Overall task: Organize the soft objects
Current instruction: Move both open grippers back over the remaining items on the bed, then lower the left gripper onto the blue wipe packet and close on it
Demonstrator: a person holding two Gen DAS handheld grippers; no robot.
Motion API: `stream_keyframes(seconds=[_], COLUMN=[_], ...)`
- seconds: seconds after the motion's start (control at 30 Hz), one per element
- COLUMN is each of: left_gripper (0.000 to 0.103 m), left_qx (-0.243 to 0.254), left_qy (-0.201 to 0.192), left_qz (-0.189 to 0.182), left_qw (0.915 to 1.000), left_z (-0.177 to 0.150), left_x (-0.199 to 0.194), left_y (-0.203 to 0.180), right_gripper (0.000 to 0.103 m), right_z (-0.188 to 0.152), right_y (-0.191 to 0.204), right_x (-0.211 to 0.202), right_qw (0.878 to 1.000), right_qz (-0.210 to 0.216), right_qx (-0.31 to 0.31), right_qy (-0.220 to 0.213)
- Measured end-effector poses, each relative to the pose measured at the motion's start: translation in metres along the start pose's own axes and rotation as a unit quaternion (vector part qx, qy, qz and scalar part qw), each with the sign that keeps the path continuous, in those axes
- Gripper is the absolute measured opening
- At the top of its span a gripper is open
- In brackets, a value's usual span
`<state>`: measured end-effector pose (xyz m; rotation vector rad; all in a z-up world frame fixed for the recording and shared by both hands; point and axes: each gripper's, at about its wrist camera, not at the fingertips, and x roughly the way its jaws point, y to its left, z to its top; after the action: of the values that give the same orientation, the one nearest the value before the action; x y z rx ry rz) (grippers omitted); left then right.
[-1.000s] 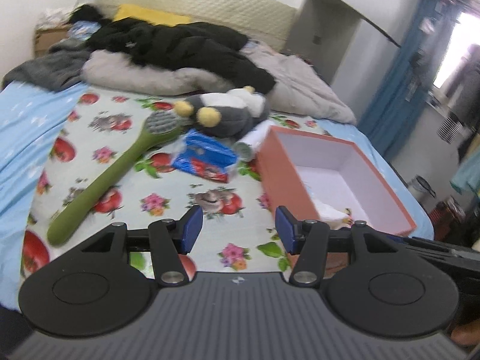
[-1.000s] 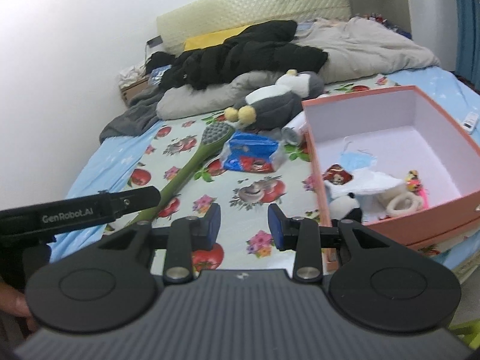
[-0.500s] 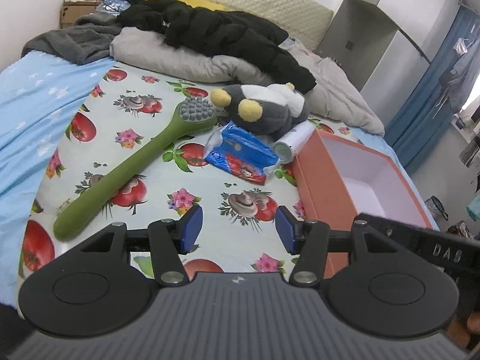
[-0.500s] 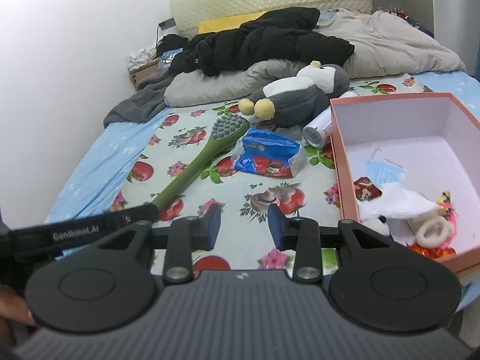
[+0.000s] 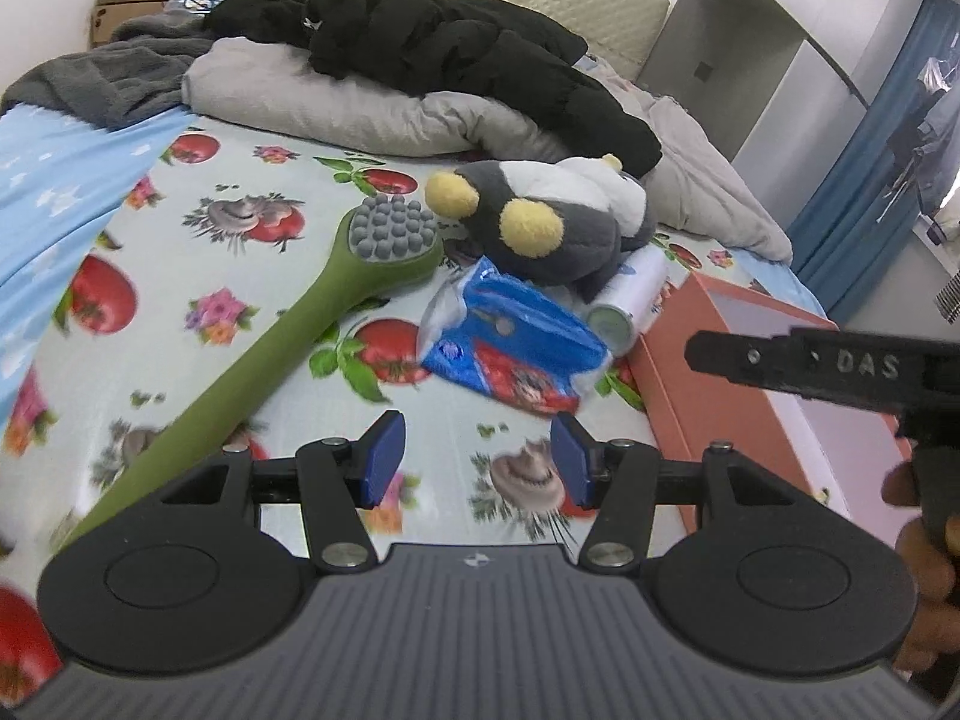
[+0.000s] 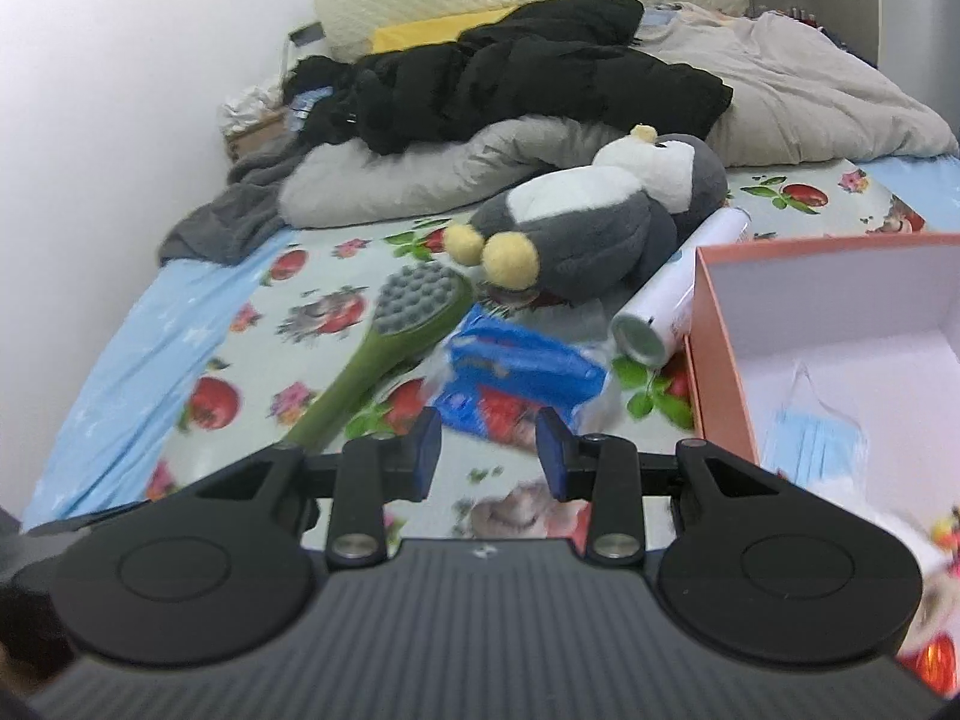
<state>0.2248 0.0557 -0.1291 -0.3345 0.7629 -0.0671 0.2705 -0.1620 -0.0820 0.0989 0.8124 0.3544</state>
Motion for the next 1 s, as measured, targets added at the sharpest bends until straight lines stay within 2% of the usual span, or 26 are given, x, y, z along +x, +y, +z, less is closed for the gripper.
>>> stream_keyframes(seconds=[0.17,0.4,0.43,0.47,0.53,0.87,1.0], left_gripper=[0.060,0.060,0.060,0.060,0.059,0.058,0.058], left_qx=[0.001,0.015,0.018,0.021,0.020,0.041,0.044], left_qy=[0.009,0.001,-0.004,-0.009,-0.014,-0.016,-0.020], left_qz=[-0.010,-0.010,-0.009,-0.008,-0.008,-0.041,-0.040], left_qw=[0.9999,0.9998,0.9998,0.9997,0.9997,0.9982,0.9980], left_z=[0.015,0.032,0.035,0.037,0.042,0.040,0.040], left_x=[0.054,0.115,0.121,0.127,0.138,0.176,0.182], left_y=[0.011,0.020,0.022,0.024,0.028,0.030,0.029], right_gripper=[0.038,0.038,0.042,0.054,0.063,0.062,0.062], right_z=[0.022,0.039,0.040,0.042,0.043,0.051,0.053], right_y=[-0.005,-0.014,-0.015,-0.016,-0.018,-0.015,-0.015], right_x=[0.051,0.116,0.123,0.131,0.143,0.184,0.201], right_qw=[1.000,0.999,0.998,0.998,0.997,0.994,0.989], right_qz=[-0.016,-0.048,-0.054,-0.059,-0.068,-0.083,-0.111], right_qx=[-0.005,-0.010,-0.012,-0.013,-0.013,-0.057,-0.081], right_qy=[0.005,0.019,0.019,0.020,0.018,0.035,0.045])
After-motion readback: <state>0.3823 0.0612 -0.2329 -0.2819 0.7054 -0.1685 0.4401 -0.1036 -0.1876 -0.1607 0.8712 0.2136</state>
